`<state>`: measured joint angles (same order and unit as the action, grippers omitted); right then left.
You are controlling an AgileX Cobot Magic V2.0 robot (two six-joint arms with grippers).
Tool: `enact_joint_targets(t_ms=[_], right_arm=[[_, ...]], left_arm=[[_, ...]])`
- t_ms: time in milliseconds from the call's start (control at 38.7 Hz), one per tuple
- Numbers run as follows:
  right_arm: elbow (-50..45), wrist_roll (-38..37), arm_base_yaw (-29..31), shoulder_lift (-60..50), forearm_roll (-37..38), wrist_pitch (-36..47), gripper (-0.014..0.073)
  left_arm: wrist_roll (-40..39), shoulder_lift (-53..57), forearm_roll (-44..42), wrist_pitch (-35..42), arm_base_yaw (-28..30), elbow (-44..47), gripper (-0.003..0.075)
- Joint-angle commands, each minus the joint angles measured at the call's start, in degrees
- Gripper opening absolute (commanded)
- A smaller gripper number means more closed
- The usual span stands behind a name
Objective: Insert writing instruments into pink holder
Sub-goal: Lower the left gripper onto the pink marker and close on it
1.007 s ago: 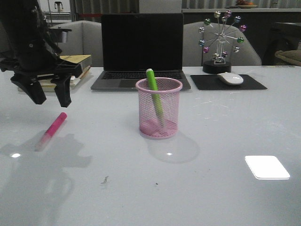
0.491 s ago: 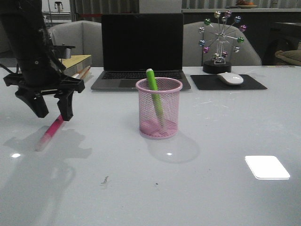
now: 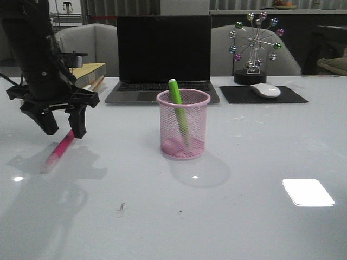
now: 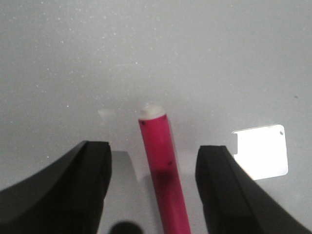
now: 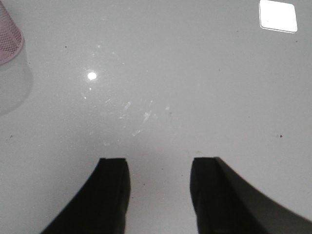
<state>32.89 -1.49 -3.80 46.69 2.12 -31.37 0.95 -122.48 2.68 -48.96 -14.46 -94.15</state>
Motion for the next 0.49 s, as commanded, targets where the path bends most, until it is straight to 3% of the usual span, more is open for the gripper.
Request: enact_joint_targets(t_ms=[0, 465], right_arm=[[1.73, 0.20, 0.30, -0.67, 0.36, 3.46, 0.0416], [1.73, 0.20, 0.30, -0.67, 0.36, 3.46, 0.0416]], left_arm=[[-0.09, 3.17, 0.27, 1.87, -0.34, -1.72, 0.0447], [-0.09, 0.55, 1.77, 0.81, -0.34, -1.72, 0.0447]])
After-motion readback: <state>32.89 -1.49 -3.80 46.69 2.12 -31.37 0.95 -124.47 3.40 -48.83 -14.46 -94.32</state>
